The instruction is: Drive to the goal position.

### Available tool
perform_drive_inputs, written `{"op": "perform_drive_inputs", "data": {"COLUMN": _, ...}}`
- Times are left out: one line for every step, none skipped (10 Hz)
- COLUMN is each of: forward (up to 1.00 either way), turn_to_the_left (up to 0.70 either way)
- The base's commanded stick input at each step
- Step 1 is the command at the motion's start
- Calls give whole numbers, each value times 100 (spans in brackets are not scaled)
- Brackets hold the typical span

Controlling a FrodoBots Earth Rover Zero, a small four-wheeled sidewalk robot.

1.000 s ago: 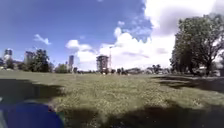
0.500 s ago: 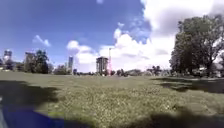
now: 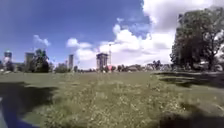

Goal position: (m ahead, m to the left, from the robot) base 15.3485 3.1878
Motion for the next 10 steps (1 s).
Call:
{"op": "perform_drive_inputs", "data": {"forward": 70, "turn_to_the_left": 0}}
{"op": "perform_drive_inputs", "data": {"forward": 70, "turn_to_the_left": 0}}
{"op": "perform_drive_inputs", "data": {"forward": 70, "turn_to_the_left": 0}}
{"op": "perform_drive_inputs", "data": {"forward": 70, "turn_to_the_left": 0}}
{"op": "perform_drive_inputs", "data": {"forward": 70, "turn_to_the_left": 0}}
{"op": "perform_drive_inputs", "data": {"forward": 70, "turn_to_the_left": 0}}
{"op": "perform_drive_inputs", "data": {"forward": 70, "turn_to_the_left": 0}}
{"op": "perform_drive_inputs", "data": {"forward": 70, "turn_to_the_left": 0}}
{"op": "perform_drive_inputs", "data": {"forward": 70, "turn_to_the_left": 0}}
{"op": "perform_drive_inputs", "data": {"forward": 70, "turn_to_the_left": 0}}
